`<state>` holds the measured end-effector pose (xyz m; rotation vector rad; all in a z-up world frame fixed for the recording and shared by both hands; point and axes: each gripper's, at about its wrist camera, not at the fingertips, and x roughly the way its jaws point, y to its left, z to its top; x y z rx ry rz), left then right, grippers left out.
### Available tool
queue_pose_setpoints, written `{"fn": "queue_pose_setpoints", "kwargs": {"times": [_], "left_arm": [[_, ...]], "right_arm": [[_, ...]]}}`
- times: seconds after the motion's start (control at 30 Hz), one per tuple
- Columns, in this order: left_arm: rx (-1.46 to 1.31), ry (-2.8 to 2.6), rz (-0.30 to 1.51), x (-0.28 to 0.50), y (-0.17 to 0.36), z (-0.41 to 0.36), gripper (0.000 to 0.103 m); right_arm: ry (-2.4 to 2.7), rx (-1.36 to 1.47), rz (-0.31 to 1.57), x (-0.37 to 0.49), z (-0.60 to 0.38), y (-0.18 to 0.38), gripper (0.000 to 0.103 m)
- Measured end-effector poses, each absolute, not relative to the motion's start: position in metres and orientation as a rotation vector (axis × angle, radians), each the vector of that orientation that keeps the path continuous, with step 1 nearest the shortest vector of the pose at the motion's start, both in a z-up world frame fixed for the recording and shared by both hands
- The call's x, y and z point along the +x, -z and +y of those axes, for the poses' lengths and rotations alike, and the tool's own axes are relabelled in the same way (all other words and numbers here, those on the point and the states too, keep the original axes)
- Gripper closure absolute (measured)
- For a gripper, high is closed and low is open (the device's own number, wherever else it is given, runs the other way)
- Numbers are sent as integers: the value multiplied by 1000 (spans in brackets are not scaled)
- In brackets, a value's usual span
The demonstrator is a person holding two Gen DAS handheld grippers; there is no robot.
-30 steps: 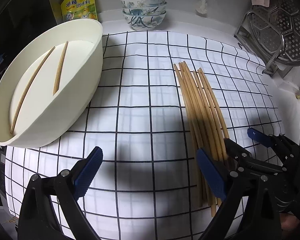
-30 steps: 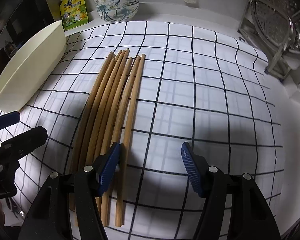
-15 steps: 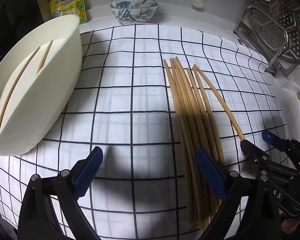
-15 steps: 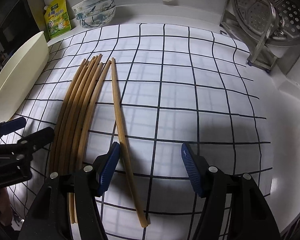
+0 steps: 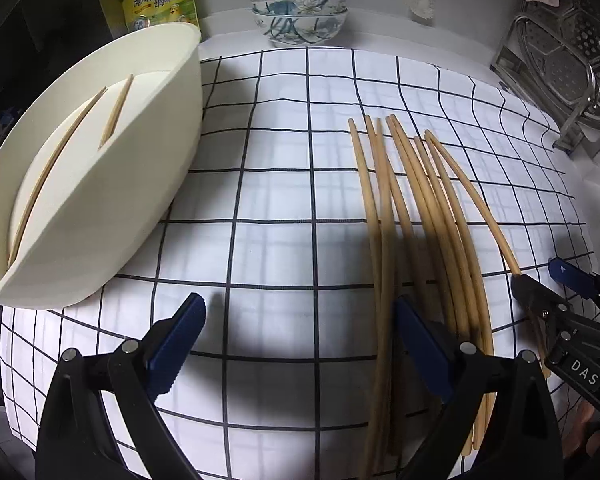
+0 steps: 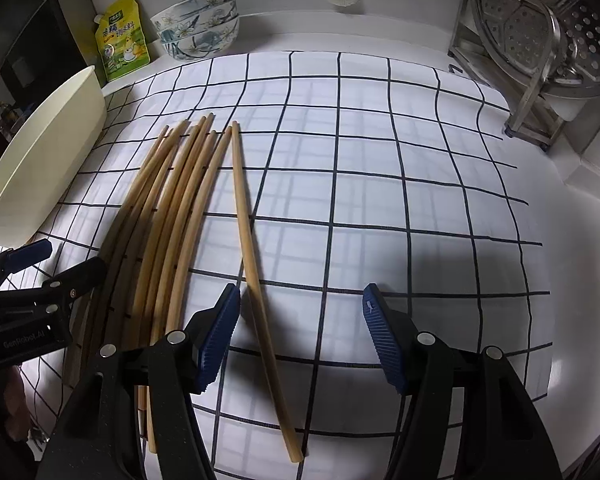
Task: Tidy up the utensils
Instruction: 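Lower both tools onto the chopstick bundle, then close the left tool on a chopstick while the right tool grasps another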
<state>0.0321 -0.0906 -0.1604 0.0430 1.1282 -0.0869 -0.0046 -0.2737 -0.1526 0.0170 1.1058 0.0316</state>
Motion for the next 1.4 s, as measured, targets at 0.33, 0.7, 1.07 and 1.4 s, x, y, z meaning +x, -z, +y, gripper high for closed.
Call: {"fn": "queue_pose_setpoints", "kwargs": {"times": [0.33, 0.7, 1.07, 1.4], "left_arm": [[35, 41, 1125, 37, 161, -80, 10], [26, 19, 1115, 43, 168, -71, 10], [34, 55, 1102, 47, 164, -80, 33], [65, 157, 1112, 44, 158, -98, 96]], "right_arm": [[-34, 15, 1104, -1, -274, 154, 42], [-33, 9, 1095, 1, -274, 156, 42], [-53, -60, 1083, 6, -263, 158, 47], [-115, -103, 1077, 3, -245, 155, 97]]}}
